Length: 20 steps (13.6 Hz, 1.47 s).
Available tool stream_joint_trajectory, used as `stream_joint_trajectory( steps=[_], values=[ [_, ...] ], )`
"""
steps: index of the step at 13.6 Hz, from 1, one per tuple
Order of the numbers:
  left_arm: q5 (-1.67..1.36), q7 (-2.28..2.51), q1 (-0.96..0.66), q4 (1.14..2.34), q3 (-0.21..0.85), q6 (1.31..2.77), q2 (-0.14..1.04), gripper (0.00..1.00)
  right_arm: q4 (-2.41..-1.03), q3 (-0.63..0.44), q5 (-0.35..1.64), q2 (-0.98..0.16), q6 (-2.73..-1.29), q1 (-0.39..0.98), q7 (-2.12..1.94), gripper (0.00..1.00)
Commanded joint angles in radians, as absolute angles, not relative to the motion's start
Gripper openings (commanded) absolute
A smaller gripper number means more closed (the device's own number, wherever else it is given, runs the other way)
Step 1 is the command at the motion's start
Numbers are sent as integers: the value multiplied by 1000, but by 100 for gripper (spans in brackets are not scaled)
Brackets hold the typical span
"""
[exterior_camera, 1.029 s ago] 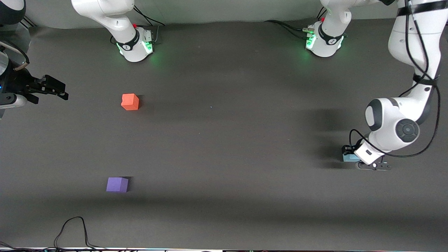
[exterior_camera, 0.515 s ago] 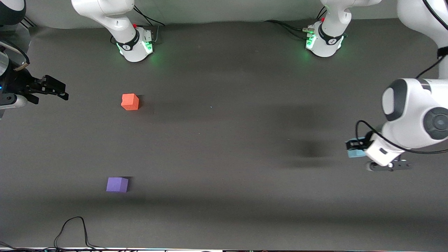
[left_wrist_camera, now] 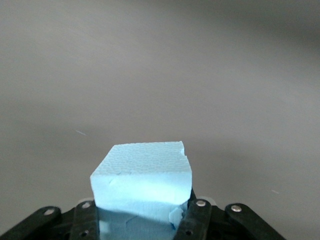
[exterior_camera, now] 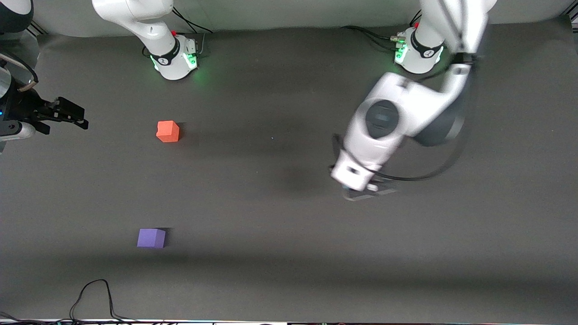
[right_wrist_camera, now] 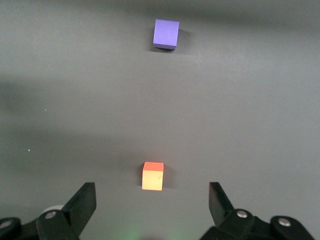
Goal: Place blue block between orange and purple blocks
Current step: 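Lift the blue block with the left gripper and carry it toward the table middle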
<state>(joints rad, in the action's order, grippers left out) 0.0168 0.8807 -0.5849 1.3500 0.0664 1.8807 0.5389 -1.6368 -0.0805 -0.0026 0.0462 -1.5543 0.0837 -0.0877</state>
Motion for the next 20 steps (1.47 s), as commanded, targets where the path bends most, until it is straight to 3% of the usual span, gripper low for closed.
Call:
stream_joint_trajectory(
  steps=[1,5,13,14,16,20],
  values=[
    [15,977,-699,1195,49,1871,679,20,-1634,-78,12,44,-1557,75,-112,100],
    [21,1034,-840,1190,63,2069,787,20,-1631,-77,12,43,-1551,77,-110,100],
    [67,1039,-936,1197,60,2163,956,21,-1632,-77,12,41,-1548,77,-110,100],
    [67,1037,-936,1198,60,2163,959,28,-1632,-75,12,43,-1548,77,-110,100],
    [67,1031,-931,1198,55,2163,957,100,-1632,-77,12,43,-1548,77,-110,100],
    [57,1025,-884,1187,52,2041,875,100,-1632,-77,21,41,-1548,77,-110,100]
  ],
)
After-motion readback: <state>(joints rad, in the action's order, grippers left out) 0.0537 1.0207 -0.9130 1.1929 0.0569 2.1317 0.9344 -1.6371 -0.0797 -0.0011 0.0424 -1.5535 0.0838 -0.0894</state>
